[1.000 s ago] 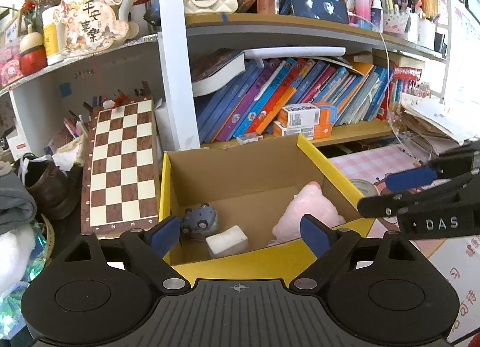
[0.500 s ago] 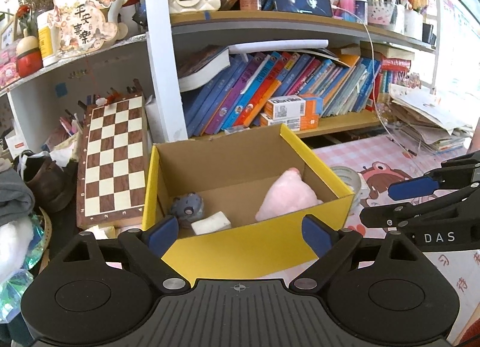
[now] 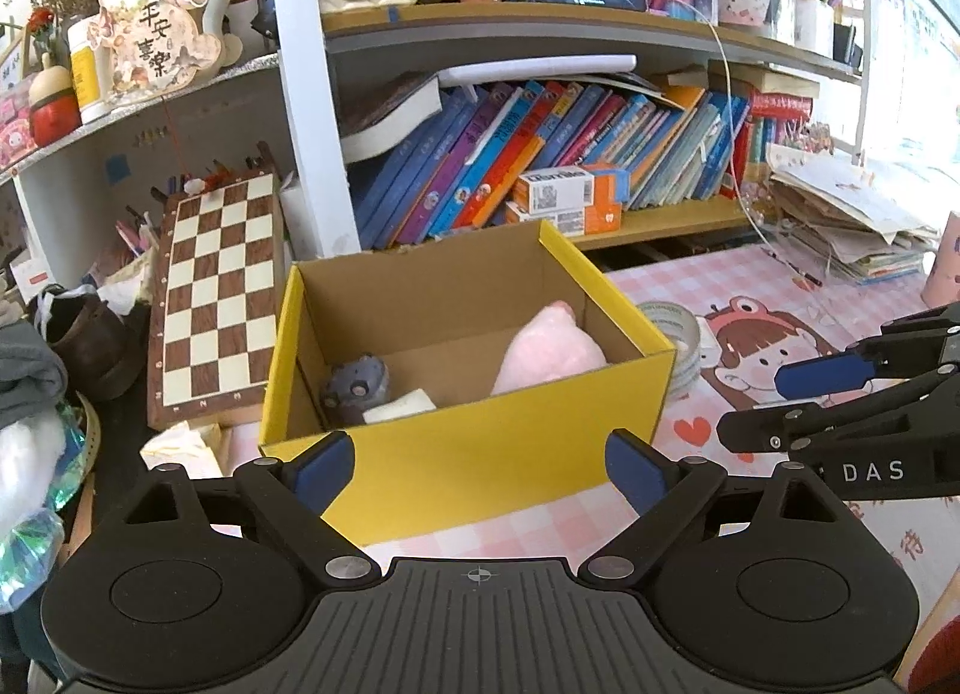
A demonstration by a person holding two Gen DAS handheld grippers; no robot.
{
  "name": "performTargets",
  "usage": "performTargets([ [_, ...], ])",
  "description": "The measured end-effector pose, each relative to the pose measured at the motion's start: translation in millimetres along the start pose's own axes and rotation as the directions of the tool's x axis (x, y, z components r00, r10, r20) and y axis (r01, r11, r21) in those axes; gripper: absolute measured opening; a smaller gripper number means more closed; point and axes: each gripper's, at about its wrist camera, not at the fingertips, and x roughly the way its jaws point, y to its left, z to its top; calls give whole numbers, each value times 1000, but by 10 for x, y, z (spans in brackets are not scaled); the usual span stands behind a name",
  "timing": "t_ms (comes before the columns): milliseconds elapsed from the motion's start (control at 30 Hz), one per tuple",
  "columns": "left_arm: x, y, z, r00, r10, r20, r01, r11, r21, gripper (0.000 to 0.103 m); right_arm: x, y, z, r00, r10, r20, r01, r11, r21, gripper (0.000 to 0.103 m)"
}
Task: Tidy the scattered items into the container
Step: 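Lift both tools out of the yellow box and back over the desk mat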
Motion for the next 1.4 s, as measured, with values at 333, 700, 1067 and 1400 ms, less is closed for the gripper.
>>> performTargets([
  [333,-37,-156,-45,1000,5,-16,-5,1000,-5,93,-91,-109,-107,1000,-11,1,11,1000,9,52],
  [700,-46,-332,-55,1000,9,-24,-9,1000,-7,93,-171,-258,-175,1000,-20,19,20,1000,14,58],
  [1067,23,-572,0,999,8,-37,-7,1000,11,93,-199,-494,-206,1000,-18,22,18,999,29,68],
  [1400,89,-741,34,998,21,-55,-20,1000,20,93,-179,-701,-233,1000,-1,14,0,999,44,79],
])
